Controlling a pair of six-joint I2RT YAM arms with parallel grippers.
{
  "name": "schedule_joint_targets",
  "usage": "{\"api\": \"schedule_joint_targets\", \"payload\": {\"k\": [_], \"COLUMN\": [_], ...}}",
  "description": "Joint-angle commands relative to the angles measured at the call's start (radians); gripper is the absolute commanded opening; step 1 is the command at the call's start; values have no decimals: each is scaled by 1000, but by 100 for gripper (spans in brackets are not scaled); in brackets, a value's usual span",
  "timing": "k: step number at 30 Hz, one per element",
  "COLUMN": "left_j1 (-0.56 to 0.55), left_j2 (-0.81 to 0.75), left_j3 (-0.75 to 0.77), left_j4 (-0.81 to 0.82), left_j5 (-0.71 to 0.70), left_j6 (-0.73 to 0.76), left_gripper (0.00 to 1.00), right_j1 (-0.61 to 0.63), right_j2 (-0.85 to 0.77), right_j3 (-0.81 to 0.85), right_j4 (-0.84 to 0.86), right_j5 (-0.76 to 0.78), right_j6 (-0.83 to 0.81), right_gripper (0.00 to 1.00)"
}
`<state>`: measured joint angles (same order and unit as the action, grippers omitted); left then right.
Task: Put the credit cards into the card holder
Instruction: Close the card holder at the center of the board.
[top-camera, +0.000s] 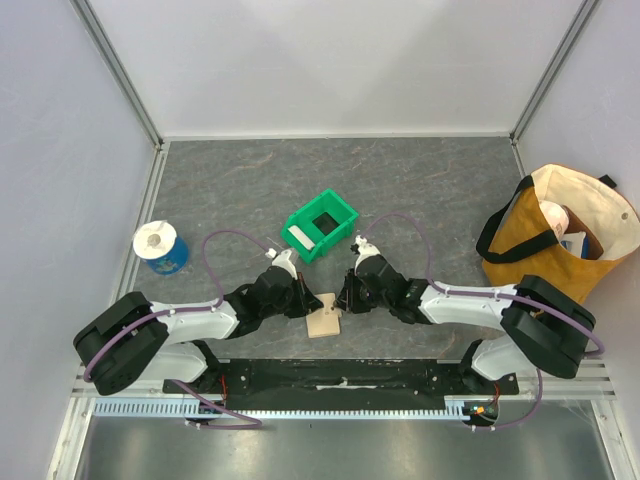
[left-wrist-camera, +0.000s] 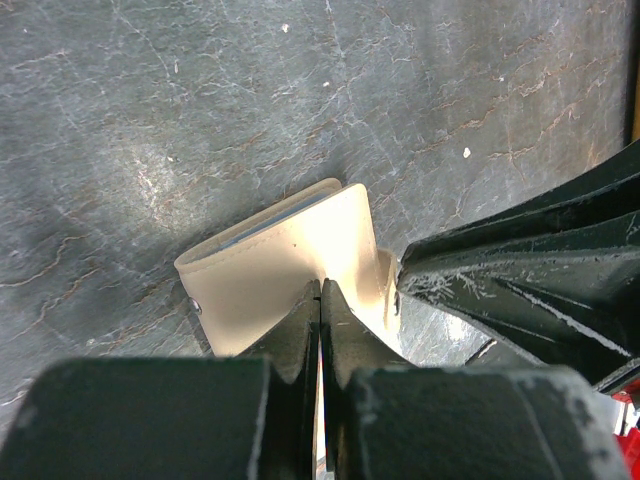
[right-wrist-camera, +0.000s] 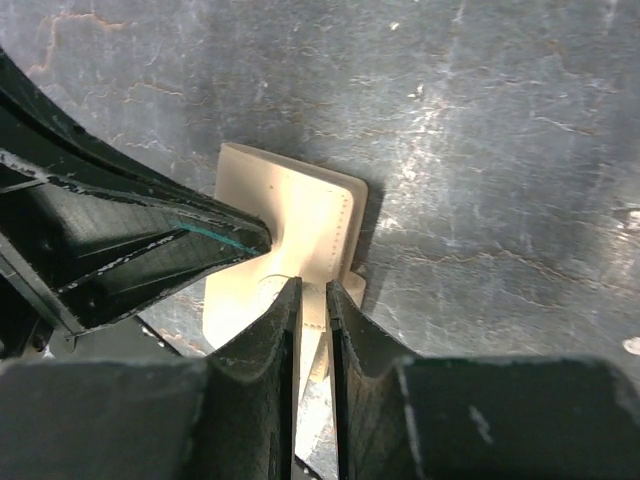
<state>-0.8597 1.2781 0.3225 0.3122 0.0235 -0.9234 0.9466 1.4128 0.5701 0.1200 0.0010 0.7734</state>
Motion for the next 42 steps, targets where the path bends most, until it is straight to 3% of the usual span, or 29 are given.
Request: {"api": "schedule_joint_targets", "payload": {"k": [1, 25, 34, 42], "left_j1": [-4, -4, -5, -4], "left_j2": [1, 10, 6, 7], "left_j3": [3, 9, 9, 10], "left_j4": [-64, -65, -70, -71], "left_j5": [-28, -28, -31, -31], "left_j6": [47, 47, 47, 49], "left_gripper": [2, 2, 2, 2], "right_j1": [1, 44, 55, 57], "right_j2": [14, 91, -3, 9], "right_j3": [-12, 14, 13, -9], "right_j4": [95, 86, 52, 38], "right_j5": [-75, -76, -15, -27], "right_j6": [26, 17, -9, 3], "right_gripper": [22, 22, 24, 25]}}
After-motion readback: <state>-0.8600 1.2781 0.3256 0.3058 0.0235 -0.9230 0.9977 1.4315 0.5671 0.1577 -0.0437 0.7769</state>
